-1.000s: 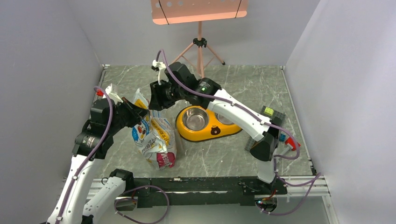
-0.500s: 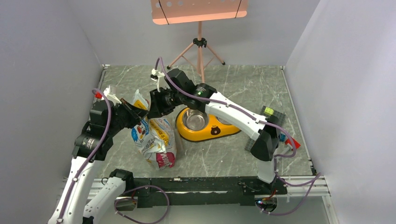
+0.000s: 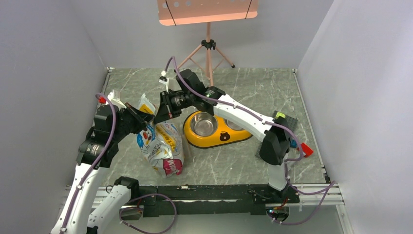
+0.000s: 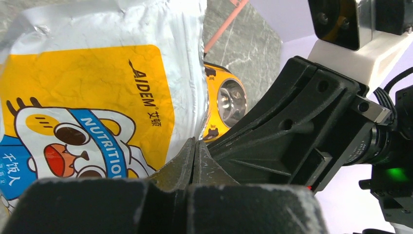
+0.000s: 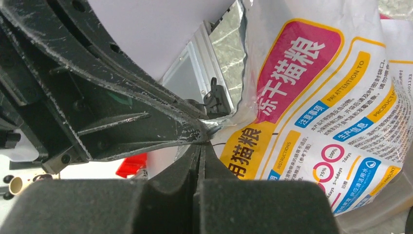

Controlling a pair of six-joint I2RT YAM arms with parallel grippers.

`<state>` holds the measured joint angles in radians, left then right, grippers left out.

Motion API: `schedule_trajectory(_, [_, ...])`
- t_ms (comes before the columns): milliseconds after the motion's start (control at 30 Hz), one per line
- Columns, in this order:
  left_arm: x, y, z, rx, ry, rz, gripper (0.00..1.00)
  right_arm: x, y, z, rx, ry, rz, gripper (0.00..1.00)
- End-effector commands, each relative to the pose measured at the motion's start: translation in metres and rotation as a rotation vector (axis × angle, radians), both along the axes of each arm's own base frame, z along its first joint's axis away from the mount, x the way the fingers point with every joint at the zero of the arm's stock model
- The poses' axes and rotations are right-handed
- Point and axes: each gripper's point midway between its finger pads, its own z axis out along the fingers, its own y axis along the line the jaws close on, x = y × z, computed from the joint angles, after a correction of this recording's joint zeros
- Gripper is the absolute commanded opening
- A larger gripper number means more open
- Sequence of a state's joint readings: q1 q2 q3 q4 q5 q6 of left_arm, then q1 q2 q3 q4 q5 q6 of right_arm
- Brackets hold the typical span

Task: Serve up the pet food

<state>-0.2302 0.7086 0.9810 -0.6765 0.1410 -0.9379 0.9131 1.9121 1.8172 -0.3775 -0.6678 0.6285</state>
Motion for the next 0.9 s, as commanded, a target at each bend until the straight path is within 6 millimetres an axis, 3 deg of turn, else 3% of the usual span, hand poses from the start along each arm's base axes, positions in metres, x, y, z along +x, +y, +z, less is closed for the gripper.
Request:
schedule_trajectory(0, [0.006, -0.008, 0.03, -0.042, -0.101, -0.035, 0.0, 0.005, 0.011, 0.001, -0.035, 0.012, -0.011, 0.0])
schedule_trajectory(100, [0.006, -0.006, 0.029, -0.01, -0.091, -0.038, 0.0, 0.005, 0.013, 0.002, -0.055, -0.003, -0.026, 0.0])
schedule_trajectory(233, [0.004, -0.005, 0.023, 0.027, -0.039, -0.046, 0.0, 0.035, -0.002, -0.031, -0.322, -0.113, -0.227, 0.0])
schedule_trajectory(367, [-0.008, 0.019, -0.017, 0.196, 0.194, 0.007, 0.0, 0.058, -0.024, -0.06, -0.603, -0.308, -0.368, 0.0])
schedule_trajectory(400, [-0.013, 0.034, -0.035, 0.304, 0.295, 0.029, 0.0, 0.066, -0.034, -0.068, -0.712, -0.429, -0.415, 0.0])
schedule_trajectory(467, [-0.018, 0.048, -0.05, 0.375, 0.369, 0.068, 0.0, 0.073, -0.044, -0.073, -0.802, -0.534, -0.46, 0.0])
schedule_trajectory(667, [-0.014, 0.048, -0.051, 0.362, 0.338, 0.087, 0.0, 0.087, -0.07, -0.077, -0.935, -0.639, -0.532, 0.0])
schedule_trajectory(867, [-0.012, 0.051, -0.032, 0.347, 0.262, 0.113, 0.0, 0.087, -0.079, -0.061, -0.91, -0.649, -0.545, 0.0])
